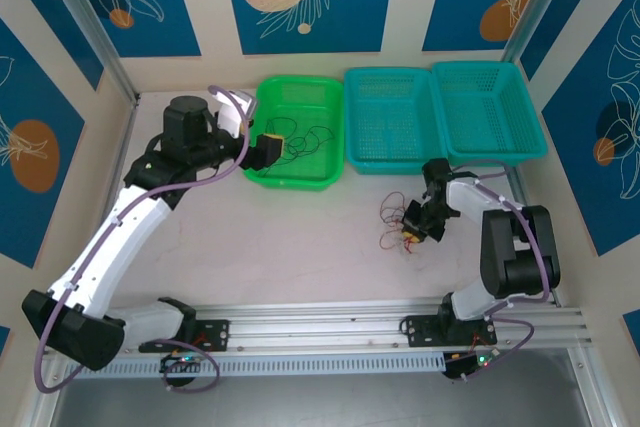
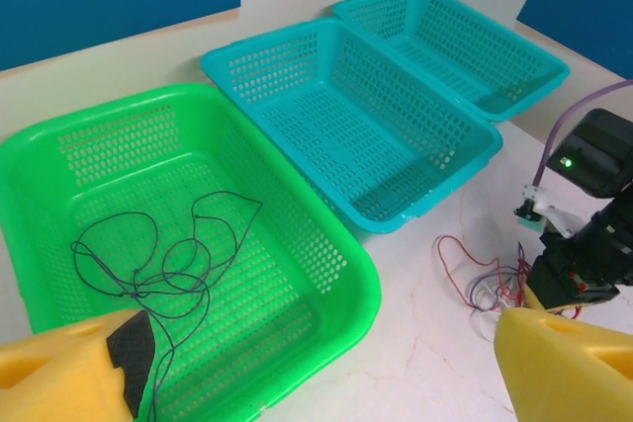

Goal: Untangle the cables

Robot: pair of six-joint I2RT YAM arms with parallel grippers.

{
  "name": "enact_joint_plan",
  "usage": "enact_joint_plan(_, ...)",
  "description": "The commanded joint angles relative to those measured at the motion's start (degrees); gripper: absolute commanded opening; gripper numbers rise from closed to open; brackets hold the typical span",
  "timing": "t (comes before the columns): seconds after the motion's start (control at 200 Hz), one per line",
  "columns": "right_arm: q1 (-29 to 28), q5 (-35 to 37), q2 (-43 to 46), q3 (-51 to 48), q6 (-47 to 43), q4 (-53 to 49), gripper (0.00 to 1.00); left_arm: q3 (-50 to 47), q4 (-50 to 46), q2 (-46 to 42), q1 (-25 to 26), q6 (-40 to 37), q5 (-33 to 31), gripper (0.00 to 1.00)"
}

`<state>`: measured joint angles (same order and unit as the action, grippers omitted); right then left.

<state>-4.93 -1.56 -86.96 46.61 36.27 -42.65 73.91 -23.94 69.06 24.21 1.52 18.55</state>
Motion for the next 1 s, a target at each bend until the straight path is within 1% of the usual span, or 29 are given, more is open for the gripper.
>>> enact_joint_plan(0.0, -0.3, -3.2, 5.0, 1.5, -5.6, 0.3, 0.0, 0.0, 1.1, 0.5, 0.8, -0.5, 4.0, 0.89)
enact_joint_plan(0.135, -0.9, -13.3, 12.7, 1.8, -10.3, 2.6, 0.0, 0.1, 1.5, 2.2, 1.7, -0.9, 9.3, 0.89)
enact_joint_plan(0.285, -4.1, -20.2, 19.8, 2.8, -13.7, 6.1, 0.0, 1.9, 0.5, 5.2, 5.3, -4.0, 12.5, 0.89)
enact_joint_plan(0.405, -7.6, -23.5, 22.8, 4.2, -15.7, 8.0, 0.0, 3.2, -0.2, 7.7, 7.2, -5.7, 14.5, 0.89)
enact_joint_plan(0.63, -15.1, -26.5, 25.4, 6.9, -19.4, 10.8, 0.0, 1.4, 1.8, 9.4, 7.8, -6.1, 17.7, 0.84)
enact_joint_plan(0.705, -16.3, -27.8, 25.0, 8.3, -19.5, 11.0, 0.0, 0.3, 4.3, 9.9, 8.2, -3.9, 20.2, 0.78)
enact_joint_plan(0.79, -17.2, -28.6, 24.1, 9.7, -19.2, 11.0, 0.0, -1.9, 9.7, 10.7, 8.5, 1.6, 23.4, 0.7)
enact_joint_plan(0.86, -17.5, -28.3, 23.2, 10.5, -19.0, 10.7, 0.0, -3.9, 12.9, 11.2, 8.5, 5.2, 24.4, 0.63)
enact_joint_plan(0.915, -17.6, -28.1, 22.9, 10.9, -18.9, 10.7, 0.0, -5.0, 14.3, 11.4, 8.5, 6.8, 25.2, 0.58)
enact_joint_plan(0.995, -17.7, -27.3, 22.6, 11.3, -18.7, 10.7, 0.0, -6.3, 15.2, 11.7, 8.6, 7.8, 27.0, 0.54)
